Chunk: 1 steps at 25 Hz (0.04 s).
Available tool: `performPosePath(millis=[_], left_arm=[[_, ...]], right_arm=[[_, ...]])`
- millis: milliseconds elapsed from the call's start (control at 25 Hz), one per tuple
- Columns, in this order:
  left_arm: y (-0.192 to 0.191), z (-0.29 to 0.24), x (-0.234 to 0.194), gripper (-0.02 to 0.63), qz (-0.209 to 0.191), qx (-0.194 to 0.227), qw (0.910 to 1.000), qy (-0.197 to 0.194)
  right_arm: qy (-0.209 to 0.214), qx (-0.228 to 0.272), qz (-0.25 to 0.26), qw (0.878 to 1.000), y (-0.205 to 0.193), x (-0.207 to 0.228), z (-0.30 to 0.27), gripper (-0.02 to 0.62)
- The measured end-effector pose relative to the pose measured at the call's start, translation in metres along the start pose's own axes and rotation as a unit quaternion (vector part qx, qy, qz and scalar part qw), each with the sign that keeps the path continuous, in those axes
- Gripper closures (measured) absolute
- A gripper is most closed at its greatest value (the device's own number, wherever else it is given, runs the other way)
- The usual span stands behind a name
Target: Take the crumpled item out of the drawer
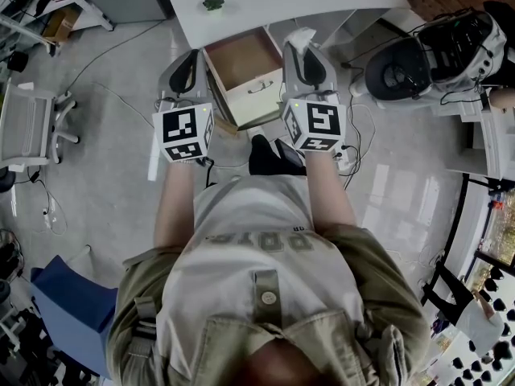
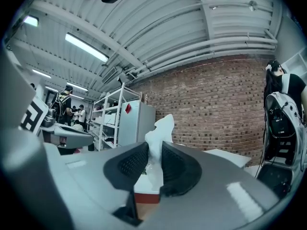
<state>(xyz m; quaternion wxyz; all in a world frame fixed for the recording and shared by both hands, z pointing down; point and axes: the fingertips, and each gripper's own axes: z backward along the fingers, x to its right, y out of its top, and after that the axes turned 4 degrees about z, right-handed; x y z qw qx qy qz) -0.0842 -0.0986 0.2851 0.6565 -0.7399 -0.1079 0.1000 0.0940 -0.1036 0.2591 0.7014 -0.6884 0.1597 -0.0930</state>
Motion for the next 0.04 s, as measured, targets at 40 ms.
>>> performPosePath(millis=[40], left_arm=[[-0.0004, -0.0004, 0.0004, 0.6, 0.0, 0.0, 1.0, -0.001]], right_arm=[[0.001, 0.0, 0.0, 1.0, -0.0005, 0.0003, 0.0004, 0.52]])
